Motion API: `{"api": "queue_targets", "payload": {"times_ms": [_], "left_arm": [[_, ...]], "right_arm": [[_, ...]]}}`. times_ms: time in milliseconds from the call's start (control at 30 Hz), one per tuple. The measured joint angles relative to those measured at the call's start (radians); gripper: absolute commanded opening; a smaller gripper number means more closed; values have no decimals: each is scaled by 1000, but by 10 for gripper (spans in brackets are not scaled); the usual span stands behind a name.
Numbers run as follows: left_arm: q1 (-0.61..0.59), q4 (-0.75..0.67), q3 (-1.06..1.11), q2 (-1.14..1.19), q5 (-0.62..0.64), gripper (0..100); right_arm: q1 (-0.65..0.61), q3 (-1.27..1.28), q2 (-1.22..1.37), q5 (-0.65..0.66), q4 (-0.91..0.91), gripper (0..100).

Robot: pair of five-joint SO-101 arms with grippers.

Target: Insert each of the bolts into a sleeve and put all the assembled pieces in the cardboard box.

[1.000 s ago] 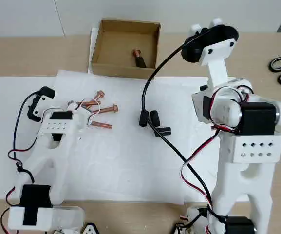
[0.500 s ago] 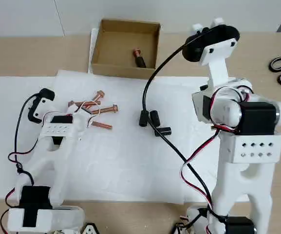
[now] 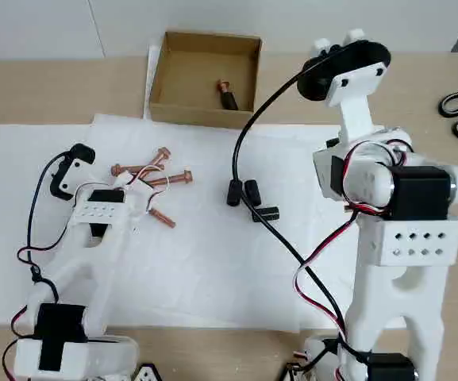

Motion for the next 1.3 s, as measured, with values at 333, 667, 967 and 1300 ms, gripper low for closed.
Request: {"api": "queue_targets", "payload": {"times_ms": [333, 667, 967, 1300], "left_arm": [[26, 486, -262, 15, -126, 6], [21, 796, -545, 15, -531, 6], [21, 770, -493, 15, -796, 6], [21, 474, -233, 15, -991, 9]], "right_arm": [[0, 0, 0, 0, 0, 4], [0, 0, 0, 0, 0, 4], [0, 0, 0, 0, 0, 4], [0, 0, 0, 0, 0, 4]]}}
